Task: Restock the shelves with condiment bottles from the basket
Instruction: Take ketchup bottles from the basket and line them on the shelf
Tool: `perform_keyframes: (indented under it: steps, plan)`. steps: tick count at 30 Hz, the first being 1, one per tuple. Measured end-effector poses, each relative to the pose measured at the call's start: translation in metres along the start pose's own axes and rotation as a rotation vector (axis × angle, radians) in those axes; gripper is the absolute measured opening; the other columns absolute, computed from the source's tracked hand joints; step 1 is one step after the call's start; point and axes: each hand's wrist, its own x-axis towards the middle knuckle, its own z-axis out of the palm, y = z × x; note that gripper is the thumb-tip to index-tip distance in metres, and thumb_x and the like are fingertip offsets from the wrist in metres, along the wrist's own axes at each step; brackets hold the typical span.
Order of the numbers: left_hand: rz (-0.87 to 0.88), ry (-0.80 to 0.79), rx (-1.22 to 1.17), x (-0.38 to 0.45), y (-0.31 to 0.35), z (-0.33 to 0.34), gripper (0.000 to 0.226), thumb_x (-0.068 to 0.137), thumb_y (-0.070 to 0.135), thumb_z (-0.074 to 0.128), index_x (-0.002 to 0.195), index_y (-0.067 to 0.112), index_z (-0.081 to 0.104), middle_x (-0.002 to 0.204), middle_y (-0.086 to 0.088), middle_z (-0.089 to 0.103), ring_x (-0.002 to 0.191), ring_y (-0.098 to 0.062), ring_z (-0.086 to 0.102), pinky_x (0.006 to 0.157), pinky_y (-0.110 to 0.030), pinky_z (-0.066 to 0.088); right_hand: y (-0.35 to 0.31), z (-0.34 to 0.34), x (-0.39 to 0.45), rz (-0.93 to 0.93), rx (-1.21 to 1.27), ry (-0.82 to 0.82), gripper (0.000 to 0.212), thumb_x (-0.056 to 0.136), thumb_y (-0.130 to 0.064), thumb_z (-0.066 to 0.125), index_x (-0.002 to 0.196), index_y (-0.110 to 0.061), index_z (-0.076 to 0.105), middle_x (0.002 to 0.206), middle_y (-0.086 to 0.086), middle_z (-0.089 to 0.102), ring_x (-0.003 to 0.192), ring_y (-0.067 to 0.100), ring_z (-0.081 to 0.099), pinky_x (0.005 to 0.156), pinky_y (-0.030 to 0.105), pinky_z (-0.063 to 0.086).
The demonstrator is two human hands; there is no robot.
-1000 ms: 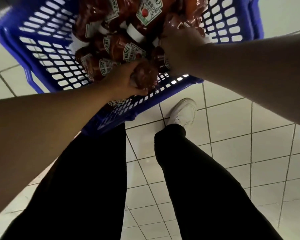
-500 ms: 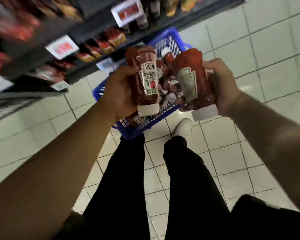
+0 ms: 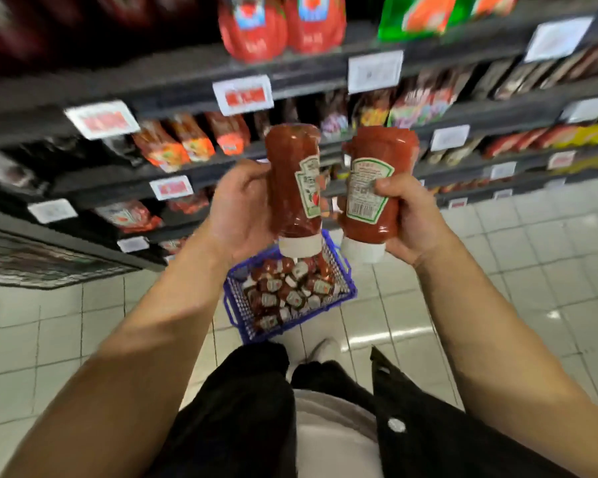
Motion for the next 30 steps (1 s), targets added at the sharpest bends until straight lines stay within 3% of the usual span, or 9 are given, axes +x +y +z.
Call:
perform_keyframes:
  steps: [4, 7, 9, 12, 16, 19, 24, 27, 30]
  plan:
    - [0.2, 0.014, 0.16, -0.022, 0.051, 0.027, 0.051, 0.086, 0.028, 0.059, 0.132, 0.006, 0.053, 0.107, -0.011, 0.07, 0.096, -0.03, 0.069, 0.095, -0.056, 0.052, -0.044, 0.062, -0.004, -0.124, -0.063, 0.032, 0.078, 0.052, -0.024, 0.08, 0.124, -0.002, 0.058, 0.09, 0.016, 0.067, 0.077, 0.032, 0.066, 0.074, 0.041, 0.057]
    - [0.333, -0.039, 0.212, -0.033, 0.084, 0.035, 0.029, 0.091, 0.032, 0.056, 0.114, 0.015, 0.058, 0.091, -0.006, 0.073, 0.078, -0.024, 0.073, 0.079, -0.05, 0.059, -0.066, 0.106, -0.005, -0.205, -0.118, 0.049, 0.062, 0.065, -0.027, 0.074, 0.119, 0.0, 0.061, 0.091, 0.015, 0.068, 0.077, 0.03, 0.068, 0.075, 0.04, 0.056]
    - [0.369, -0.076, 0.202, -0.037, 0.102, 0.038, 0.038, 0.09, 0.034, 0.057, 0.122, 0.013, 0.056, 0.094, -0.011, 0.068, 0.079, -0.026, 0.072, 0.074, -0.045, 0.059, -0.075, 0.128, -0.007, -0.264, -0.121, 0.04, 0.052, 0.065, -0.028, 0.075, 0.107, 0.0, 0.065, 0.092, 0.016, 0.069, 0.077, 0.029, 0.069, 0.074, 0.038, 0.058]
    - [0.42, -0.157, 0.191, -0.034, 0.129, 0.038, 0.042, 0.095, 0.033, 0.051, 0.131, 0.012, 0.055, 0.103, -0.012, 0.07, 0.084, -0.029, 0.073, 0.07, -0.04, 0.061, -0.083, 0.147, -0.009, -0.36, -0.157, 0.058, 0.049, 0.072, -0.029, 0.07, 0.109, 0.002, 0.063, 0.095, 0.021, 0.068, 0.079, 0.031, 0.071, 0.072, 0.039, 0.06]
    - [0.497, -0.227, 0.242, -0.03, 0.161, 0.051, 0.028, 0.095, 0.037, 0.056, 0.112, 0.022, 0.072, 0.108, -0.014, 0.072, 0.086, -0.028, 0.072, 0.072, -0.039, 0.059, -0.101, 0.169, -0.008, -0.472, -0.327, 0.093, 0.037, 0.073, -0.028, 0.074, 0.102, -0.007, 0.071, 0.09, 0.024, 0.069, 0.077, 0.034, 0.071, 0.066, 0.042, 0.059]
    - [0.559, -0.182, 0.283, -0.021, 0.19, 0.062, 0.024, 0.091, 0.033, 0.063, 0.108, 0.017, 0.07, 0.098, -0.014, 0.072, 0.082, -0.028, 0.072, 0.07, -0.038, 0.058, -0.125, 0.181, 0.001, -0.563, -0.392, 0.151, 0.029, 0.078, -0.023, 0.074, 0.102, -0.008, 0.071, 0.094, 0.025, 0.069, 0.082, 0.038, 0.07, 0.066, 0.045, 0.059]
    - [0.689, -0.083, 0.41, -0.003, 0.242, 0.08, 0.022, 0.086, 0.033, 0.071, 0.101, 0.017, 0.067, 0.088, -0.003, 0.074, 0.08, -0.018, 0.072, 0.068, -0.03, 0.057, -0.175, 0.195, 0.032, -0.707, -0.514, 0.222, 0.041, 0.08, -0.021, 0.075, 0.112, 0.003, 0.065, 0.096, 0.023, 0.072, 0.085, 0.033, 0.072, 0.072, 0.048, 0.06]
    - [0.795, -0.003, 0.477, 0.01, 0.268, 0.089, 0.042, 0.079, 0.039, 0.076, 0.111, 0.015, 0.064, 0.096, -0.007, 0.073, 0.089, -0.024, 0.071, 0.074, -0.035, 0.058, -0.206, 0.194, 0.054, -0.789, -0.616, 0.225, 0.042, 0.08, -0.02, 0.079, 0.114, 0.001, 0.065, 0.1, 0.021, 0.071, 0.093, 0.034, 0.07, 0.089, 0.064, 0.056]
    - [0.879, 0.072, 0.507, 0.025, 0.288, 0.095, 0.048, 0.075, 0.04, 0.079, 0.112, 0.016, 0.061, 0.097, -0.005, 0.074, 0.088, -0.022, 0.072, 0.074, -0.033, 0.057, -0.237, 0.192, 0.077, -0.841, -0.689, 0.2, 0.048, 0.074, -0.03, 0.083, 0.112, -0.006, 0.068, 0.103, 0.02, 0.074, 0.099, 0.041, 0.071, 0.088, 0.067, 0.055]
